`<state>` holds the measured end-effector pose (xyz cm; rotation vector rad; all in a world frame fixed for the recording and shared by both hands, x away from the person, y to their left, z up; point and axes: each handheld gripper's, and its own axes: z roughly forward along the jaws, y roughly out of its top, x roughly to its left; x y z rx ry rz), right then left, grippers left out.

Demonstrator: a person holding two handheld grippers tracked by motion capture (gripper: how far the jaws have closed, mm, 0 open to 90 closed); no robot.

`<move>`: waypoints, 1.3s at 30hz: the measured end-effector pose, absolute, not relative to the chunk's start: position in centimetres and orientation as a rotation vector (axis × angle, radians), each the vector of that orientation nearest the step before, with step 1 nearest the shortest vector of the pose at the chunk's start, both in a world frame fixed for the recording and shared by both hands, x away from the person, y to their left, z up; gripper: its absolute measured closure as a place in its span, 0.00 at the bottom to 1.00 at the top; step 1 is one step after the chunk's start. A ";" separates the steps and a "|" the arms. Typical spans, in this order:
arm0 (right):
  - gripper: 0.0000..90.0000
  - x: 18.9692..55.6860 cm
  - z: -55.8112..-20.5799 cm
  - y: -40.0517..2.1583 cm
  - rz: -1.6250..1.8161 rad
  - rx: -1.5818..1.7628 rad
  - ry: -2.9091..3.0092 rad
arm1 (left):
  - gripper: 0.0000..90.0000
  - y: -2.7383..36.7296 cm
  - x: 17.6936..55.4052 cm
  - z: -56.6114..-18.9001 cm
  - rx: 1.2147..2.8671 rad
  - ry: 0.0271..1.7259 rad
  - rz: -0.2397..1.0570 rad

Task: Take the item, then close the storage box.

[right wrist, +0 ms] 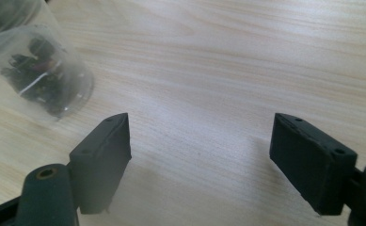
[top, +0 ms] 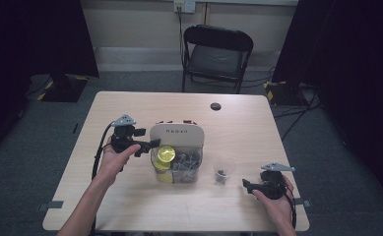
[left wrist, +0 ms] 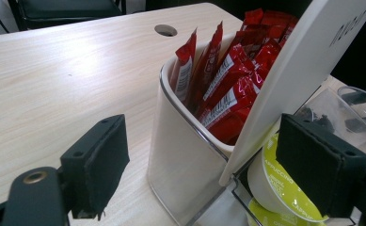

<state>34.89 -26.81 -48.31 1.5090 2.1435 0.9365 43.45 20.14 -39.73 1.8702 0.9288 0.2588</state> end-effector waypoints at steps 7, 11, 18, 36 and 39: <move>0.20 35.2 -49.0 -26.4 0.870 1.511 2.133 | 0.21 21.1 43.5 -39.2 1.831 0.921 0.241; 0.19 35.0 -49.3 -26.1 0.846 1.478 2.111 | 0.21 22.2 43.5 -38.6 1.797 0.925 0.248; 0.15 34.7 -50.0 -26.2 0.897 1.438 2.059 | 0.21 23.5 43.7 -37.8 1.773 0.920 0.274; 0.15 34.7 -50.0 -26.1 0.895 1.440 2.058 | 0.21 22.7 44.7 -39.5 1.786 0.993 0.295; 0.15 34.7 -50.0 -26.1 0.895 1.440 2.058 | 0.21 22.6 44.8 -39.7 1.789 0.998 0.293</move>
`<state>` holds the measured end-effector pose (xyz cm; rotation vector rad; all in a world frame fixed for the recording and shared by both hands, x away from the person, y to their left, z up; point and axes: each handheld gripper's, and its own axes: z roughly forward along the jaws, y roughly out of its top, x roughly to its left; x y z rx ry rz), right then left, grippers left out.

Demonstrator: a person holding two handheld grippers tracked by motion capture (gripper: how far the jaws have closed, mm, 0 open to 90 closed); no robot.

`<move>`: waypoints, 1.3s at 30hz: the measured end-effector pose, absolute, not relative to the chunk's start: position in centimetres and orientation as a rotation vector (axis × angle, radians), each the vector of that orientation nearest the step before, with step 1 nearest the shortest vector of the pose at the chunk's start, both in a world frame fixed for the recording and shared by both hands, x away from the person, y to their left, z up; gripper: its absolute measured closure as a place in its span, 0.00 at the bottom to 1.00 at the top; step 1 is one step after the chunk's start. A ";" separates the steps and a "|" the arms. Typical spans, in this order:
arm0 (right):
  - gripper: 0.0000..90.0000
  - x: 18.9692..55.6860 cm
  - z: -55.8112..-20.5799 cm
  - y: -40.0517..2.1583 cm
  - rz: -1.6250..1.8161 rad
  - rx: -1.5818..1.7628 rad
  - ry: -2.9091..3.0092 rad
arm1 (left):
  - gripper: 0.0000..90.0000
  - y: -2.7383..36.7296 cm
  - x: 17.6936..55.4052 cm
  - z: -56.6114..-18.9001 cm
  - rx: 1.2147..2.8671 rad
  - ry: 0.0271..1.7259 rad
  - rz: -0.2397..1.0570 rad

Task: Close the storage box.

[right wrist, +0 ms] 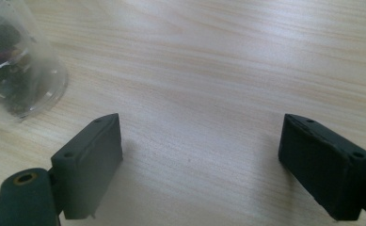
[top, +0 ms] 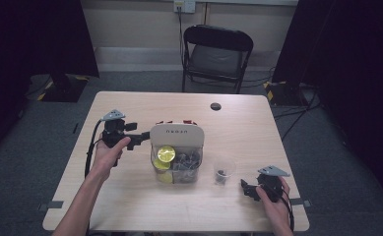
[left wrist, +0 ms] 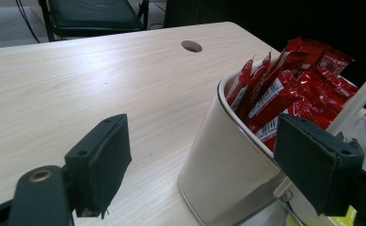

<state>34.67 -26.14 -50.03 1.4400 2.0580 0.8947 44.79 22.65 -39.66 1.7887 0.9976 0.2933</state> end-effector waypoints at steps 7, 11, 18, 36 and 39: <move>0.15 34.7 -50.0 -26.1 0.893 1.438 2.057 | 0.24 22.7 44.6 -39.6 1.784 0.978 0.301; 0.15 34.7 -50.0 -26.1 0.893 1.437 2.057 | 0.26 22.8 44.5 -39.4 1.772 0.971 0.297; 0.15 34.7 -50.0 -26.1 0.893 1.437 2.057 | 0.26 23.0 44.1 -38.9 1.744 0.961 0.296; 0.14 34.8 -50.0 -26.1 0.893 1.430 2.068 | 0.26 22.9 44.9 -38.3 1.722 0.957 0.263; 0.14 34.8 -50.0 -26.1 0.892 1.430 2.069 | 0.26 22.8 45.1 -38.4 1.714 0.957 0.259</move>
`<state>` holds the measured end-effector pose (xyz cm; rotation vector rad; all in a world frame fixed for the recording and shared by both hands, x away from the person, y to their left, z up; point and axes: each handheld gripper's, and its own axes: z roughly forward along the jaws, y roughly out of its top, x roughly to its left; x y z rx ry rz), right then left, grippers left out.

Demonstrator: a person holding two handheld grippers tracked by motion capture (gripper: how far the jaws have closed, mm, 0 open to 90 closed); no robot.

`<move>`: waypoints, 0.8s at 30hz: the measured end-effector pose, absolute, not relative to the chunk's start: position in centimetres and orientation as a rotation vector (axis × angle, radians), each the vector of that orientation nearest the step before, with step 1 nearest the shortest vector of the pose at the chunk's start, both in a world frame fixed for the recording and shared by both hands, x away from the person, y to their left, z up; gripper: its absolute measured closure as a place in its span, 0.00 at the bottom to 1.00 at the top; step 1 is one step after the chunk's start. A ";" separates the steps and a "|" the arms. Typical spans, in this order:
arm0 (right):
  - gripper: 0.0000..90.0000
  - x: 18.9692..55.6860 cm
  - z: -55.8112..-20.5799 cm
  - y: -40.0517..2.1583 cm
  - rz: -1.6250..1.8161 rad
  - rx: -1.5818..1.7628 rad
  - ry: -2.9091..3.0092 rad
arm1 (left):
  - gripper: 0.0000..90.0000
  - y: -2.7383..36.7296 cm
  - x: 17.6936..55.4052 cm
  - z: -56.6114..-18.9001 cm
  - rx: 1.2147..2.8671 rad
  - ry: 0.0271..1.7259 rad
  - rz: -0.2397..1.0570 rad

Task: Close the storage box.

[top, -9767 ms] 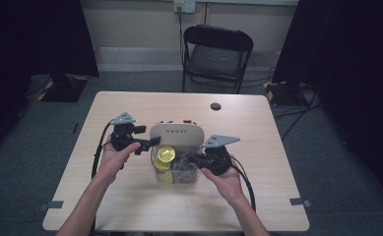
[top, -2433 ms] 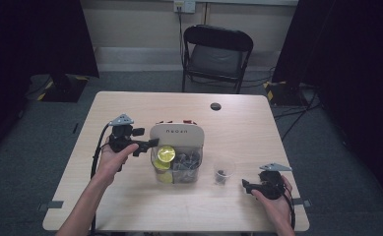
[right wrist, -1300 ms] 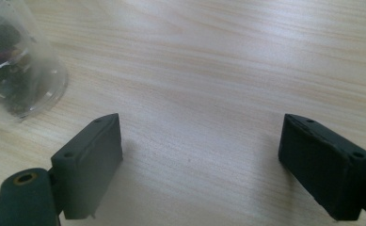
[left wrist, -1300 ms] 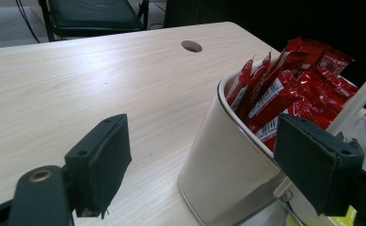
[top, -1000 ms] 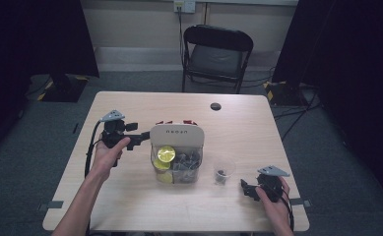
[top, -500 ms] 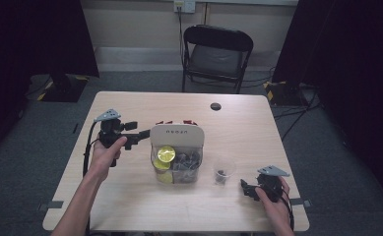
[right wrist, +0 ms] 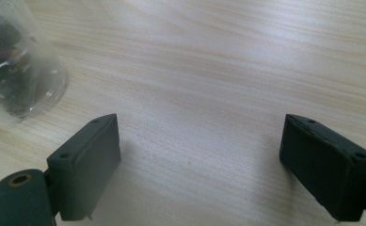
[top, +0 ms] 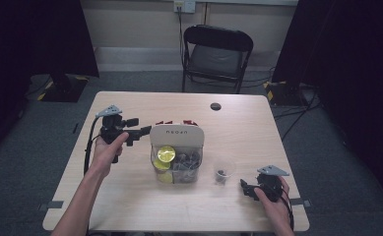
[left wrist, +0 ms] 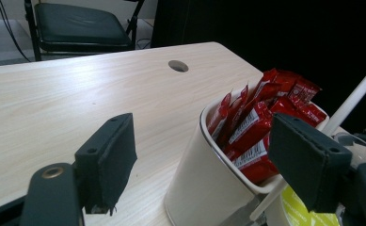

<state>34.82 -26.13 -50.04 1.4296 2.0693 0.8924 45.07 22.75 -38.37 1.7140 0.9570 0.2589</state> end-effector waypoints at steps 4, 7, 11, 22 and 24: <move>0.14 34.8 -50.0 -26.1 0.893 1.430 2.069 | 0.26 22.7 45.2 -38.5 1.720 0.955 0.253; 0.14 34.8 -50.0 -26.1 0.893 1.427 2.072 | 0.26 22.7 45.2 -38.5 1.719 0.958 0.250; 0.14 34.8 -50.0 -26.1 0.893 1.428 2.070 | 0.26 22.7 44.9 -38.3 1.721 0.952 0.244; 0.14 34.8 -50.0 -26.1 0.894 1.425 2.073 | 0.26 22.6 44.5 -38.1 1.717 0.933 0.239; 0.14 34.8 -50.0 -26.2 0.893 1.425 2.073 | 0.26 22.6 44.4 -38.1 1.717 0.938 0.236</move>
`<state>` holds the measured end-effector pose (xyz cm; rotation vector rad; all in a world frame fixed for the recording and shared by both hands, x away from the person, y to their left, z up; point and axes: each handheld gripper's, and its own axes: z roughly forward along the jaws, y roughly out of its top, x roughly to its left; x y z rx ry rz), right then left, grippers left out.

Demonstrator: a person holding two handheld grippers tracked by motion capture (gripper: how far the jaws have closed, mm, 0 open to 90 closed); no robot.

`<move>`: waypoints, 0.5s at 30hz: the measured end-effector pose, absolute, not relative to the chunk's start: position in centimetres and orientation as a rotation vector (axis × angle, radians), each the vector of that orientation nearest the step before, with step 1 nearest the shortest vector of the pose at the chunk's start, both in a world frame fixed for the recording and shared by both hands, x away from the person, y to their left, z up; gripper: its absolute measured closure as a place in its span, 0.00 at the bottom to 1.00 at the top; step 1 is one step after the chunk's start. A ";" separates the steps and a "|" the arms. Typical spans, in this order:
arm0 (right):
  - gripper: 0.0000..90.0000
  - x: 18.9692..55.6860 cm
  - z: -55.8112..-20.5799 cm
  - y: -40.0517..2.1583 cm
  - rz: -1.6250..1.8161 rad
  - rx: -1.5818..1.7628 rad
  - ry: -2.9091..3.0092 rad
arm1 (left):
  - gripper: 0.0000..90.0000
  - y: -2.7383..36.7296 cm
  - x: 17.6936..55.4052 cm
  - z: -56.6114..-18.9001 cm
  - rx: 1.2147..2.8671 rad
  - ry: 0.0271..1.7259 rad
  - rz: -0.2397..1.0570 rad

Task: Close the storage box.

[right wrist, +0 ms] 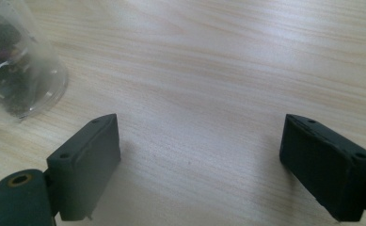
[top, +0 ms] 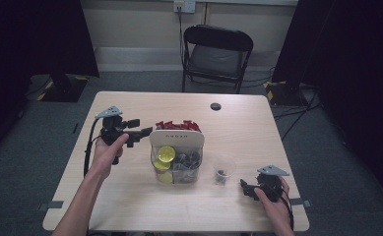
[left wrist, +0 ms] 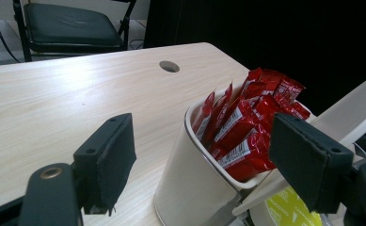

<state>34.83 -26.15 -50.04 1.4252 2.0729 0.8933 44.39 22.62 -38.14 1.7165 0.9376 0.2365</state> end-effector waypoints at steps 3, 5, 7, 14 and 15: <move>0.14 34.8 -50.0 -26.1 0.893 1.426 2.072 | 0.26 22.7 44.2 -38.2 1.728 0.935 0.238; 0.14 34.8 -50.0 -26.1 0.893 1.427 2.071 | 0.26 22.7 44.1 -38.3 1.726 0.936 0.238; 0.14 34.8 -50.0 -26.1 0.893 1.427 2.071 | 0.26 22.7 44.0 -38.3 1.726 0.932 0.233; 0.13 34.9 -50.0 -26.1 0.895 1.428 2.072 | 0.25 22.6 44.1 -38.4 1.742 0.930 0.227; 0.13 34.9 -50.0 -26.1 0.895 1.427 2.073 | 0.25 22.5 44.1 -38.4 1.744 0.932 0.227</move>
